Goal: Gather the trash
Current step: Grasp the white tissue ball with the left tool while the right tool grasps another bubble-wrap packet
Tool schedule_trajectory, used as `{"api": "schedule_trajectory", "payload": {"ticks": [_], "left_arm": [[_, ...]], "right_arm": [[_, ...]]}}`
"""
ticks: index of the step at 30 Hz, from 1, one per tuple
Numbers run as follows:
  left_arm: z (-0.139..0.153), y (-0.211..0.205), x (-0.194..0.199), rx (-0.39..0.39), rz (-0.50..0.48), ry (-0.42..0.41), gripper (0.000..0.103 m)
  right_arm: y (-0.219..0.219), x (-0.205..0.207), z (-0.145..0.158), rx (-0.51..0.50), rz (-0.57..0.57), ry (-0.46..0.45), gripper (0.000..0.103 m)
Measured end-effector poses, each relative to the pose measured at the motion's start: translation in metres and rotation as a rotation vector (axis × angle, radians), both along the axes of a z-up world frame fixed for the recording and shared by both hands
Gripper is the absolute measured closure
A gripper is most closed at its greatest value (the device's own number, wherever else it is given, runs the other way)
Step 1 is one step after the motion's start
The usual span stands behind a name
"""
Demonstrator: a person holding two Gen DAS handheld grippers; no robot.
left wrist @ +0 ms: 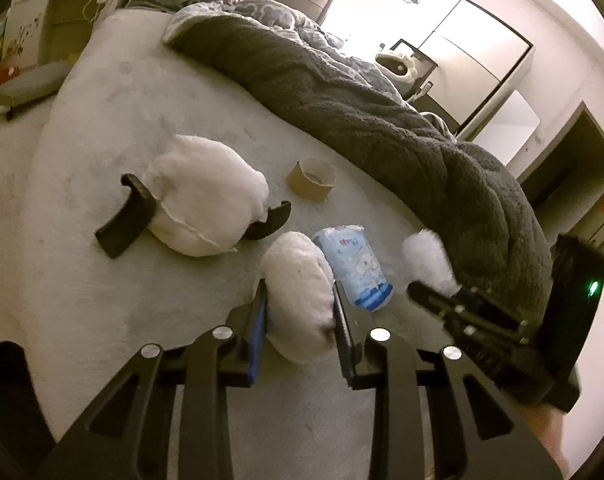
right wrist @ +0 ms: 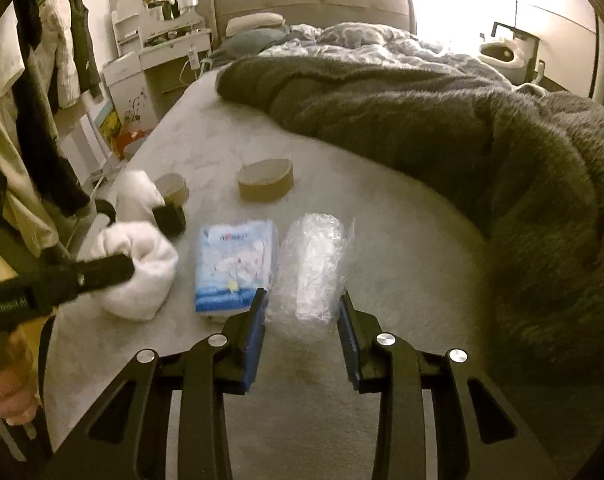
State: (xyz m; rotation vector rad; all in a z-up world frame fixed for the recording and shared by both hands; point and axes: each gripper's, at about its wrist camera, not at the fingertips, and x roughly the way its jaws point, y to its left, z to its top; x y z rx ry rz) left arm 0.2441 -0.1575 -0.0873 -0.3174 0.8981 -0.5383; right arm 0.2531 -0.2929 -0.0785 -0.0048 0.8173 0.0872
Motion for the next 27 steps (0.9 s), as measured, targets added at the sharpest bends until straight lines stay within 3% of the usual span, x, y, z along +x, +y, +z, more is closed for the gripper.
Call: {"api": "schedule_trajectory", "payload": {"ticks": [11,16,27], "left_arm": [[0.023,0.036,-0.016,0.074,0.019,-0.05,0.071],[0.031,0.058,-0.025,0.148,0.043,-0.08,0.071],[0.037,0.109,-0.039,0.23,0.096,-0.093,0.071]], "right_arm": [[0.035,0.003,0.032,0.026,0.048,-0.058,0.068],[0.063,0.002,0.048,0.027,0.1,-0.086,0.068],[0.125,0.006,0.067,0.048,0.202,-0.108,0.068]]}}
